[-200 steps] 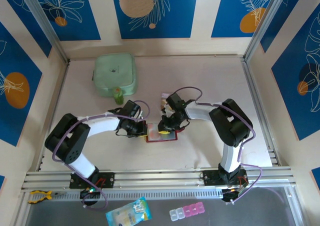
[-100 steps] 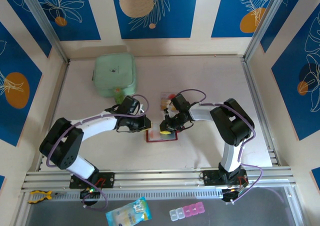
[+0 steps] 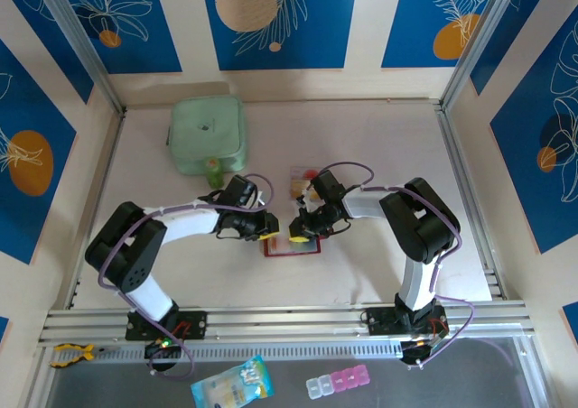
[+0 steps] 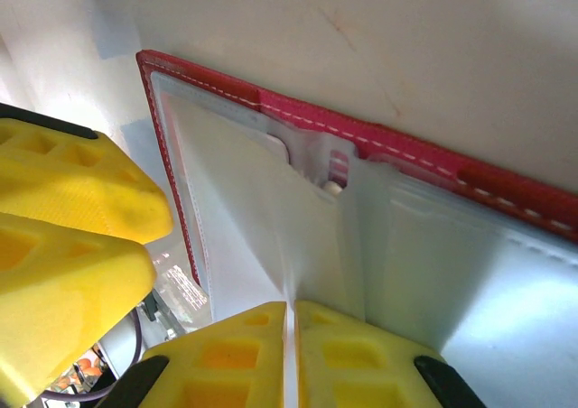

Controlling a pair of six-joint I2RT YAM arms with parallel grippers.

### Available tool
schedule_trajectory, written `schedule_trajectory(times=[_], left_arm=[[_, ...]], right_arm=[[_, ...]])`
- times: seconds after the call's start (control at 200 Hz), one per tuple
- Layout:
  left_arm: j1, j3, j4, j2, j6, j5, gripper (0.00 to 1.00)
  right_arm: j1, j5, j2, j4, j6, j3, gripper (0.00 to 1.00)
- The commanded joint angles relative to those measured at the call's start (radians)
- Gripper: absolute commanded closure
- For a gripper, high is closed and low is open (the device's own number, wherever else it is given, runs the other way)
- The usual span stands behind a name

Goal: Take the credit cards out of the card holder

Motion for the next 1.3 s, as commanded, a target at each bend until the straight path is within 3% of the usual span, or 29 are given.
schedule_trajectory(times=[0.0,0.7,1.295], left_arm=[[-0.01,-0.002,0.019,0.024,-0.016,0.03,0.73],[-0.02,-0.013,0.065,0.02,-0.051,0.07,0.82],[-0.042,0.077,0.012,-0.003,-0.056,0.089,0.7]], right_arm=[[-0.007,0.021,0.025,-0.019,-0.006,-0.026,0.88],[0.008,0.001,-0.037,0.026,0.042,-0.041,0.85],[-0.075,0.11,-0.308,-0.123,0.026,-0.062,0.82]])
